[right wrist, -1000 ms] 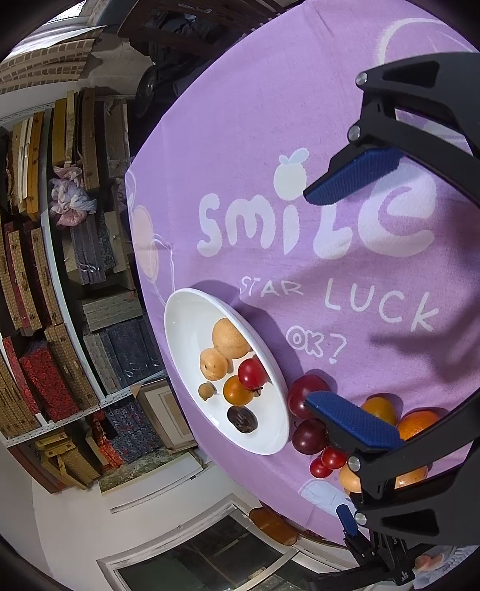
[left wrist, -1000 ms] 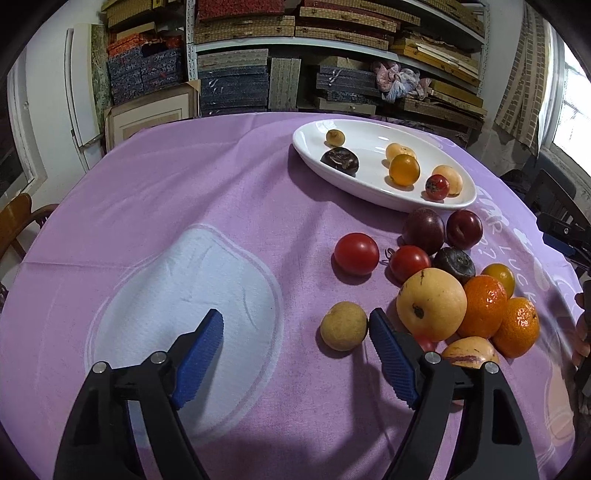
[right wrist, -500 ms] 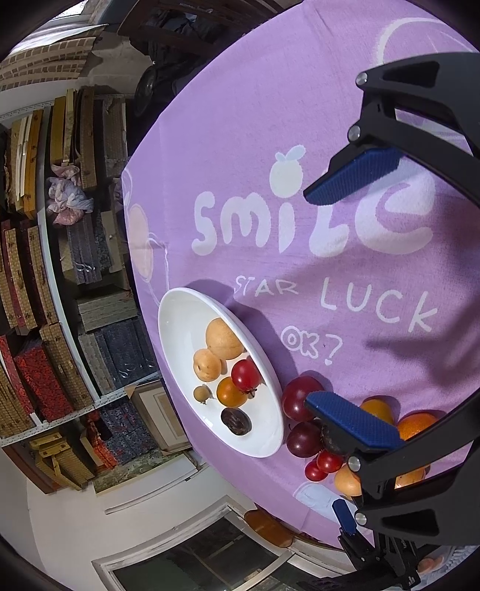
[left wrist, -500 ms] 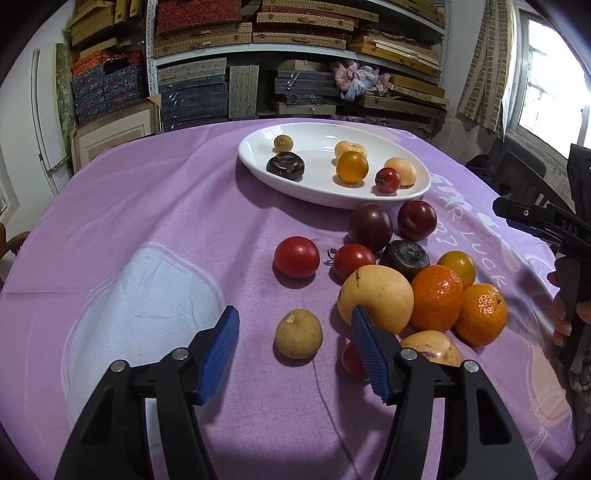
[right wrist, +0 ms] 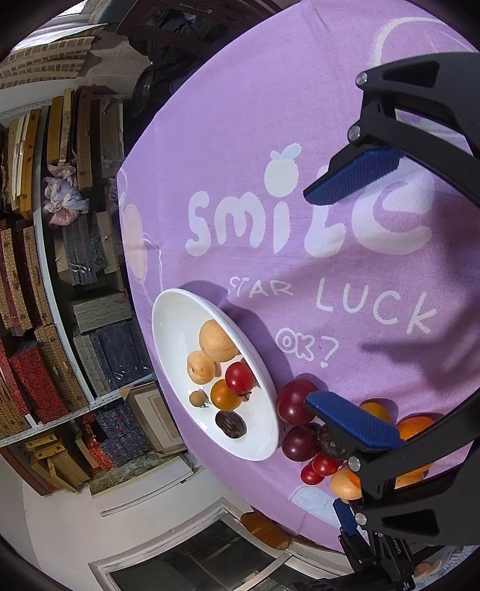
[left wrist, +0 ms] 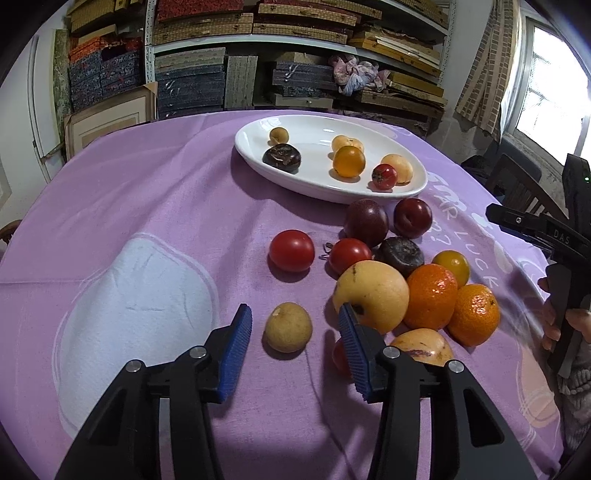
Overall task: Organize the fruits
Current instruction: 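Reach the left tool to the small pale tan fruit and close on it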
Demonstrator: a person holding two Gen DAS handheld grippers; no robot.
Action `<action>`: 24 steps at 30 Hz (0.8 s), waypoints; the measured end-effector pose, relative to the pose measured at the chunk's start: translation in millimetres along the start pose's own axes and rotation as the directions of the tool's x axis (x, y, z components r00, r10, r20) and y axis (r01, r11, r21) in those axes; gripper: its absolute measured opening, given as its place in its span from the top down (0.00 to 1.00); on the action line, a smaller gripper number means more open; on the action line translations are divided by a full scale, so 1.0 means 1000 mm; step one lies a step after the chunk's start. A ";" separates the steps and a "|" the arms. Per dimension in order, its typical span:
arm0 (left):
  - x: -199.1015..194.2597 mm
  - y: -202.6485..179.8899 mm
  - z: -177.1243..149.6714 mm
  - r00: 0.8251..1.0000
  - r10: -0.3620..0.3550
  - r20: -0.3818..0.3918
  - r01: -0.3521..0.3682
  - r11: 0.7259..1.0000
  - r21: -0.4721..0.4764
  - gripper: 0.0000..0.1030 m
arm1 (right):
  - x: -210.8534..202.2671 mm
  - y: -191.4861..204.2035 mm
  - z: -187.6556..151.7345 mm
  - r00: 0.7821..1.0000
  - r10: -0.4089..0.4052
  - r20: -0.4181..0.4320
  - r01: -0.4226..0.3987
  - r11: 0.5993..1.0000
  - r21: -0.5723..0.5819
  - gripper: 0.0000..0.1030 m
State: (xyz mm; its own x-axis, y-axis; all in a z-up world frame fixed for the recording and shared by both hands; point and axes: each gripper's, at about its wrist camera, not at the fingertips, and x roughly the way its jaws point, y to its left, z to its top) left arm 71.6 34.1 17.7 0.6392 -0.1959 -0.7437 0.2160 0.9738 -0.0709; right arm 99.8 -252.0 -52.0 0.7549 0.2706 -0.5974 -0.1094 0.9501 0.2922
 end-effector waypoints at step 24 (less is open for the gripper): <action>0.003 -0.002 -0.003 0.999 -0.018 -0.027 0.019 1.000 0.020 0.70 | 0.004 0.000 -0.003 1.000 -0.007 -0.017 0.006 1.000 -0.007 0.04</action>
State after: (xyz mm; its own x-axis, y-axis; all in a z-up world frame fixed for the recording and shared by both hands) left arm 71.0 32.0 13.5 0.6149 -0.2106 -0.7600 0.2426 0.9675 -0.0718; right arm 100.6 -250.7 -57.1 0.7447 0.2669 -0.6117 -0.1092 0.9529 0.2829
